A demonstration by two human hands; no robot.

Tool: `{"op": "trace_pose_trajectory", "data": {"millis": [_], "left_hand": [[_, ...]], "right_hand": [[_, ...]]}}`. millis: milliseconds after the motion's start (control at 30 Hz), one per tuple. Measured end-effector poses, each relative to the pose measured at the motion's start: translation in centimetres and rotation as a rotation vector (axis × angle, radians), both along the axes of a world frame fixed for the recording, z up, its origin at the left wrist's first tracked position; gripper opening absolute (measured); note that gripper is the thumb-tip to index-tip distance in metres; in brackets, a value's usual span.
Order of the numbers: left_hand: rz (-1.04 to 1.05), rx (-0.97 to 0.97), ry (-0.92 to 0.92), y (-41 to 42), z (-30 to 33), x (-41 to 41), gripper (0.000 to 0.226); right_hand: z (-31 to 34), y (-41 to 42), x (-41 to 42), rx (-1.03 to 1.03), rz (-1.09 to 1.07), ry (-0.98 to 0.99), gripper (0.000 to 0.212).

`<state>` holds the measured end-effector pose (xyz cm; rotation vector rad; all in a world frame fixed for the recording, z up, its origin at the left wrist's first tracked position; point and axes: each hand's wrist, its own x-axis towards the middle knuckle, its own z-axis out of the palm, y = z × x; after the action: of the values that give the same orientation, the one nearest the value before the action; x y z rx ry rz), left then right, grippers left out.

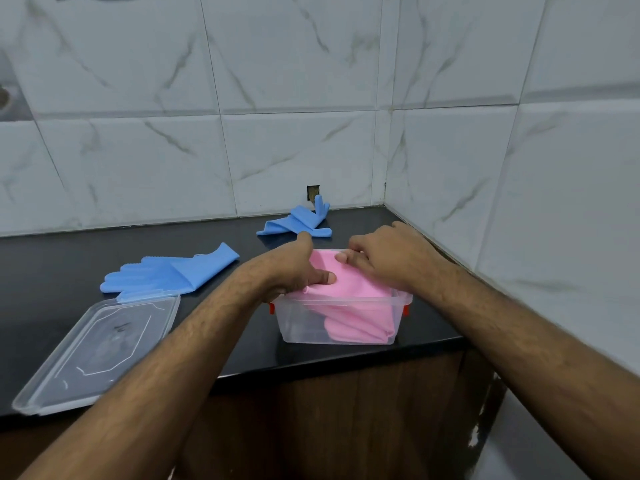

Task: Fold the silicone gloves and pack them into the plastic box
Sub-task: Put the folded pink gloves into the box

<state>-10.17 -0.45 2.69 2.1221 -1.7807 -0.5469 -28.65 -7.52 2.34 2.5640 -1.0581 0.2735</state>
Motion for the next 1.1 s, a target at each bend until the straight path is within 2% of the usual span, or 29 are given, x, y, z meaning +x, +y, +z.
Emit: {"op": "trace_pose_trajectory", "data": {"millis": [67,167,267,467,633,767,933,1000,1100], "left_hand": [[-0.009,-0.022,0.006,0.1,-0.2,0.1,0.086],[-0.052,-0.032,-0.048,0.5,-0.1,-0.2,0.079],[-0.094,-0.014,-0.130,0.8,0.1,-0.7,0.067],[-0.133,0.115,-0.211,0.0,0.6,-0.7,0.078],[-0.116,0.147,-0.232,-0.6,0.3,-0.9,0.088],[-0.083,0.037,-0.412,-0.2,1.3,-1.4,0.057],[-0.072,-0.232,-0.570,0.7,3.2,-1.2,0.039],[-0.164,-0.297,-0.520,1.1,3.3,-1.4,0.028],[-0.336,-0.165,-0.350,1.6,2.7,-1.5,0.016]], "right_hand": [[-0.2,0.0,0.2,0.008,0.036,0.020,0.049],[-0.7,-0.6,0.5,0.108,0.089,-0.028,0.035],[-0.9,-1.1,0.9,0.133,0.071,-0.077,0.037],[-1.4,-0.7,2.2,-0.083,0.006,0.053,0.035],[-1.0,-0.4,2.4,-0.061,0.008,0.121,0.025],[-1.0,-0.2,2.7,-0.028,0.112,0.086,0.015],[-1.7,-0.6,2.7,-0.005,0.125,0.051,0.028],[-1.8,-0.7,2.7,-0.024,0.125,0.070,0.036],[-1.3,-0.3,2.6,-0.111,0.131,0.097,0.014]]}}
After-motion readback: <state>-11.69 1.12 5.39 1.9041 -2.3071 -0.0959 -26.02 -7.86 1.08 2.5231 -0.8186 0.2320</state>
